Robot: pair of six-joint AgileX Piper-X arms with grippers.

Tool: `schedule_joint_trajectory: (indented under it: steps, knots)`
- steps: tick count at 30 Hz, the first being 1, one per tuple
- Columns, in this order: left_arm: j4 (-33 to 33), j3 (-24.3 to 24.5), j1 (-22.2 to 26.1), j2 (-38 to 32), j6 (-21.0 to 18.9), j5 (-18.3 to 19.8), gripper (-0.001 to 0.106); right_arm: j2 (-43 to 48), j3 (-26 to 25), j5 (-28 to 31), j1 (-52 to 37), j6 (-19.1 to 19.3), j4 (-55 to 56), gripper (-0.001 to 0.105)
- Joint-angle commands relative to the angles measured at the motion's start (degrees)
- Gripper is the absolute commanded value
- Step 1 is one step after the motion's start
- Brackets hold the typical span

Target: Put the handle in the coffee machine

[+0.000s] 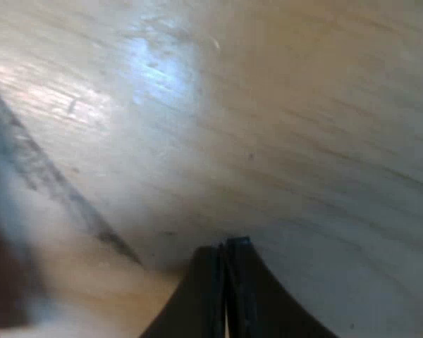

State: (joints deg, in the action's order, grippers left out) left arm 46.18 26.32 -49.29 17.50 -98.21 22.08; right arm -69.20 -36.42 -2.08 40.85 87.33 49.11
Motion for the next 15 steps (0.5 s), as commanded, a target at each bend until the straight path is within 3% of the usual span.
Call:
schedule_joint_trajectory:
  steps: [1, 6, 15]
  knots:
    - [-0.21, 0.17, -0.21, 0.02, -0.08, -0.77, 0.075, -0.63, 0.02, -0.69, 0.14, -0.23, 0.23, 0.0]
    - [-0.21, 0.17, -0.21, 0.02, -0.08, -0.77, 0.075, -1.34, -0.1, -1.53, 3.75, -2.86, -0.81, 0.0]
    - [-0.21, 0.17, -0.21, 0.02, -0.08, -0.77, 0.075, -1.49, -0.1, -0.79, 10.89, -12.78, -6.36, 0.0]
